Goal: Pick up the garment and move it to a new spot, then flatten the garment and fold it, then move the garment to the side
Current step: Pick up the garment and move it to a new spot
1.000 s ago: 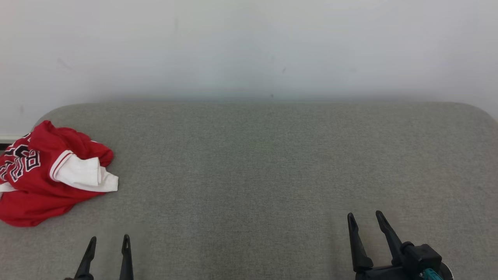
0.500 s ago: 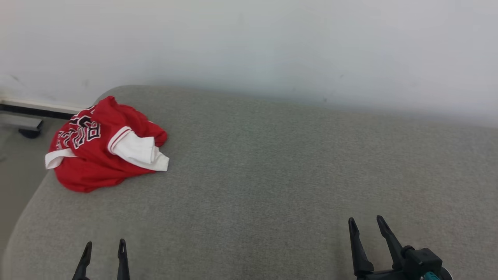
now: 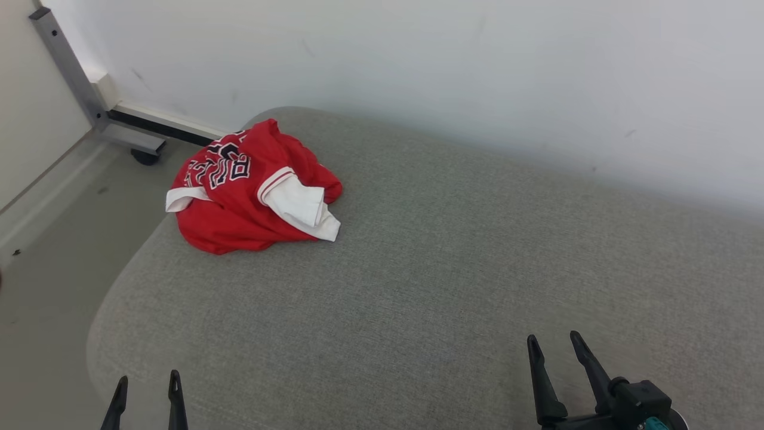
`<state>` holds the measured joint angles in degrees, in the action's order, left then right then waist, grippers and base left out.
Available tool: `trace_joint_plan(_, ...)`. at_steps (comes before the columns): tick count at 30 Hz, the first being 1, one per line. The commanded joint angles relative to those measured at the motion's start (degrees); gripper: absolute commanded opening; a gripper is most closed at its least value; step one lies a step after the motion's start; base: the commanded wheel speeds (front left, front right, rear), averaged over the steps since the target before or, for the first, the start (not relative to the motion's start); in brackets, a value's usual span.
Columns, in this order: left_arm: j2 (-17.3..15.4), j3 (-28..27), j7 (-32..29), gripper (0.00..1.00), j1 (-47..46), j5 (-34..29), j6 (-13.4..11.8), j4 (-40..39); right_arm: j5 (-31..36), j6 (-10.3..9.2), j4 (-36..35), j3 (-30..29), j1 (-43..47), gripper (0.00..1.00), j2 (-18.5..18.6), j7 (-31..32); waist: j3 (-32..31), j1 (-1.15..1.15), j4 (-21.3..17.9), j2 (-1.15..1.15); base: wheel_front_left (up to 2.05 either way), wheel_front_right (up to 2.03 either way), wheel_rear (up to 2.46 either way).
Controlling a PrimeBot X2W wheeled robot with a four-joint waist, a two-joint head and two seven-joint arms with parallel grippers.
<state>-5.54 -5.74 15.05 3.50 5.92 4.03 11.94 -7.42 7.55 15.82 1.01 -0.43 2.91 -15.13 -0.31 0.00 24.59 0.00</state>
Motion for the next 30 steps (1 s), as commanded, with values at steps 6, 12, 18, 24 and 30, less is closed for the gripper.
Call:
trace_joint_plan(6,-0.03,-0.23,0.20,1.00,0.61,0.63,-0.49,-0.37,-0.16,-0.12,0.02,0.19,0.11,1.00,-0.06,-0.04,0.45,0.00,3.96,0.00,0.00,0.00,0.00)
trace_joint_plan(12,0.13,-1.76,0.20,1.00,0.72,1.41,-1.59,-1.30,-0.33,-0.12,0.29,1.05,-0.78,1.00,-0.06,-0.04,0.80,0.00,4.23,0.00,0.00,0.00,0.00)
trace_joint_plan(18,0.14,-2.26,0.20,1.00,-0.81,2.43,-1.47,-0.78,-0.53,-0.12,0.05,0.78,-1.21,1.00,-0.06,-0.04,1.34,0.00,3.90,0.00,0.00,0.00,0.00)
trace_joint_plan(24,-1.22,-2.94,-0.01,1.00,-5.83,3.64,-1.10,-0.30,0.58,-0.12,-0.34,0.11,-2.30,1.00,-0.06,-0.04,3.65,0.00,1.00,0.00,0.00,0.00,0.00)
trace_joint_plan(30,-4.47,-3.21,-1.45,1.00,-14.07,5.04,0.08,0.41,2.05,-0.12,-0.70,-0.87,-4.18,1.00,-0.05,-0.04,6.82,0.00,-3.13,0.00,0.00,0.00,0.00)
